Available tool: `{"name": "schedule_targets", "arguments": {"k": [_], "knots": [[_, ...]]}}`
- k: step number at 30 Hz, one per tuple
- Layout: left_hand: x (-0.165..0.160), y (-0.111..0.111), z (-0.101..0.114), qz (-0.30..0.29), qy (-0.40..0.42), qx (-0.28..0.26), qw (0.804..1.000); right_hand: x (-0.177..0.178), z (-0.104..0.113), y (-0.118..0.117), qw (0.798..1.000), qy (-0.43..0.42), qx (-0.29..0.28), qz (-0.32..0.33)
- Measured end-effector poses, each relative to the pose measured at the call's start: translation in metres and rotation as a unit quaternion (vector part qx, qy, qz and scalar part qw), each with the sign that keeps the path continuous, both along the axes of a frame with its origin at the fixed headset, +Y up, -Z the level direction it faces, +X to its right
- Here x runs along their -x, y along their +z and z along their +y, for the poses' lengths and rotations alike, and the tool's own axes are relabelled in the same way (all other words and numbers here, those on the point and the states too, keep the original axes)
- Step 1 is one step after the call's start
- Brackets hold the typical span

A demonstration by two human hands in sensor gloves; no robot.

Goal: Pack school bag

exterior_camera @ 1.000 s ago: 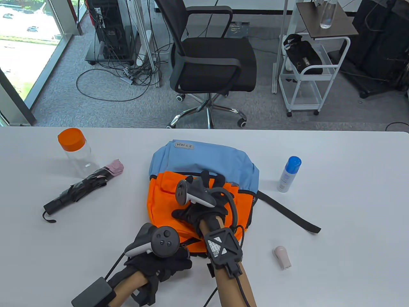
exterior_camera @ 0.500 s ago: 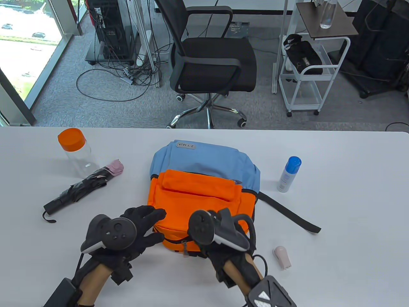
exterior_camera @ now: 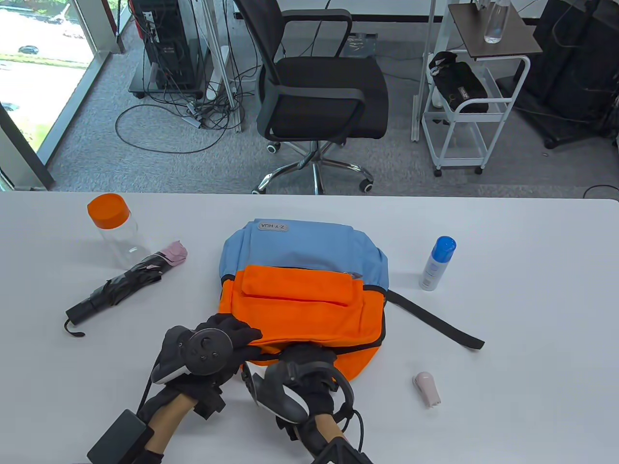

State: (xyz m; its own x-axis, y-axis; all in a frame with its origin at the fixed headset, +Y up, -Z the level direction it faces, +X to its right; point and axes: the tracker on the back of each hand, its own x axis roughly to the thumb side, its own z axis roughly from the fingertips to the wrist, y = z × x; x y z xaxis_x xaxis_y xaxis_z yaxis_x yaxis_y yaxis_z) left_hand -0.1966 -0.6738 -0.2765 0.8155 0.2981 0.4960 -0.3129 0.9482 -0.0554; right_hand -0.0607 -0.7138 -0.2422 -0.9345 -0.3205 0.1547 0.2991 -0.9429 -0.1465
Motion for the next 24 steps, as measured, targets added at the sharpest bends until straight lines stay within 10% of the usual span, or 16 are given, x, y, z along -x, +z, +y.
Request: {"name": "schedule_targets", "arguments": {"k": [10,15,24], "knots": [[0.015,0.002,0.0,0.024,-0.058,-0.037,0.997,-0.039,0.031,0.035,0.999,0.017,0.037,0.029],[0.014,0.008,0.001,0.025,-0.106,-0.032,0.994,-0.101,0.035,0.024,0.995,0.007,0.079,-0.054],[-0.038,0.033,-0.01,-0.072,-0.15,-0.085,0.983,-0.12,0.033,0.006,0.99,0.035,0.134,0.001]]}}
